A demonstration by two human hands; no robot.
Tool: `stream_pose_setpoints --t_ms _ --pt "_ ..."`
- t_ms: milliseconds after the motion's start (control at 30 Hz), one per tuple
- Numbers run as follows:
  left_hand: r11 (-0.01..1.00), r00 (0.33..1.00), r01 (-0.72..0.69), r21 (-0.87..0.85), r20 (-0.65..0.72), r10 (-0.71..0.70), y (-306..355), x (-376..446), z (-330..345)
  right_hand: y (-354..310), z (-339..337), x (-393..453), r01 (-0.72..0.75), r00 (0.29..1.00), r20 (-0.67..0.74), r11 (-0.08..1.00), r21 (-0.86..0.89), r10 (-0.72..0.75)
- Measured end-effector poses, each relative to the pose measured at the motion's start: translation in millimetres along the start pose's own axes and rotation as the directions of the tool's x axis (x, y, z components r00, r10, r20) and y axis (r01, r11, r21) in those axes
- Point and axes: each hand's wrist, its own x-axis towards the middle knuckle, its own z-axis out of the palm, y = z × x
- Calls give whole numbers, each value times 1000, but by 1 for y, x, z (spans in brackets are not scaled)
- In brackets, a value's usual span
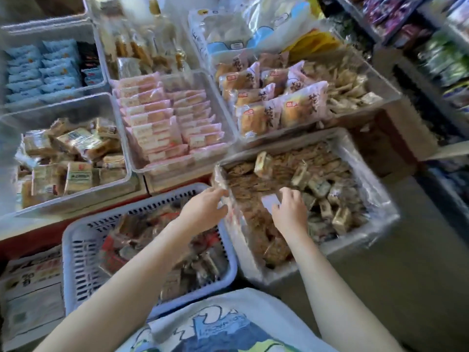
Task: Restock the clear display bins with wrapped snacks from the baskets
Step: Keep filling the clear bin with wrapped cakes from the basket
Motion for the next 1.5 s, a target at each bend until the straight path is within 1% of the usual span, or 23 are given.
stream_pose_setpoints --t_ms 67,100,133,167,200,233,300,433,500,533,600,633,733,800,867,933,1033,1100,1167,1300,1367,1433,1500 --pt "999 1000 8 35 5 -8 29 9 16 46 -11 11 -108 975 178 986 -126 130" --pt "999 1000 12 41 24 -13 43 13 23 66 -15 14 -121 940 297 977 -177 170" --pt "999 999 17 39 48 -19 55 15 29 82 -16 16 -94 888 421 970 -226 184" --pt "999 997 23 32 72 -25 66 17 35 96 -16 15 -33 839 518 964 -262 169" --pt "999 995 27 25 94 -29 76 19 39 108 -14 14 39 816 564 961 -273 127" --pt "1000 993 27 14 113 -28 85 21 44 118 -11 12 90 824 562 959 -267 79" --pt "1000 991 14 -7 137 -13 100 22 50 130 -8 9 106 877 481 973 -206 6" --pt "1000 992 15 -24 125 -12 113 26 53 129 -18 7 -12 953 303 1000 -7 13" --pt "1000 992 7 -29 128 -3 114 29 52 117 -32 7 -51 972 233 988 146 16" --pt "999 992 6 -39 126 -1 114 29 51 107 -41 6 -71 975 223 965 253 13" --pt "995 996 -6 -96 83 14 113 27 48 82 -59 4 -114 968 251 875 471 -9" --pt "991 999 -26 -130 42 31 113 24 44 68 -65 3 -106 968 246 831 545 -38" --pt "966 986 -129 -222 -134 101 104 12 30 19 -73 -1 -13 973 184 767 642 -137" --pt "961 969 -120 -248 -238 59 86 3 15 -17 -71 -4 49 964 172 773 632 -201" --pt "957 950 -42 -288 -307 -51 56 -8 -6 -53 -65 -7 91 950 177 768 634 -259" --pt "937 915 7 -349 -376 -147 17 -21 -28 -88 -53 -10 99 929 210 752 652 -305" --pt "911 830 88 -403 -476 -291 -50 -48 -62 -144 -27 -12 114 909 252 781 615 -331" --pt "878 770 122 -463 -514 -378 -94 -67 -81 -187 -9 -13 205 892 239 816 540 -383" --pt "837 712 129 -533 -537 -452 -134 -83 -98 -234 12 -13 308 863 227 827 471 -451" --pt "808 630 110 -579 -588 -507 -199 -99 -125 -328 61 -7 511 798 149 787 346 -584" --pt "800 603 78 -595 -611 -513 -224 -97 -137 -360 86 0 561 774 173 787 257 -609" --pt "802 586 51 -596 -632 -507 -244 -88 -149 -372 110 8 581 766 225 798 161 -603" --pt "806 572 44 -591 -647 -505 -262 -75 -162 -370 127 11 609 762 237 791 50 -602"
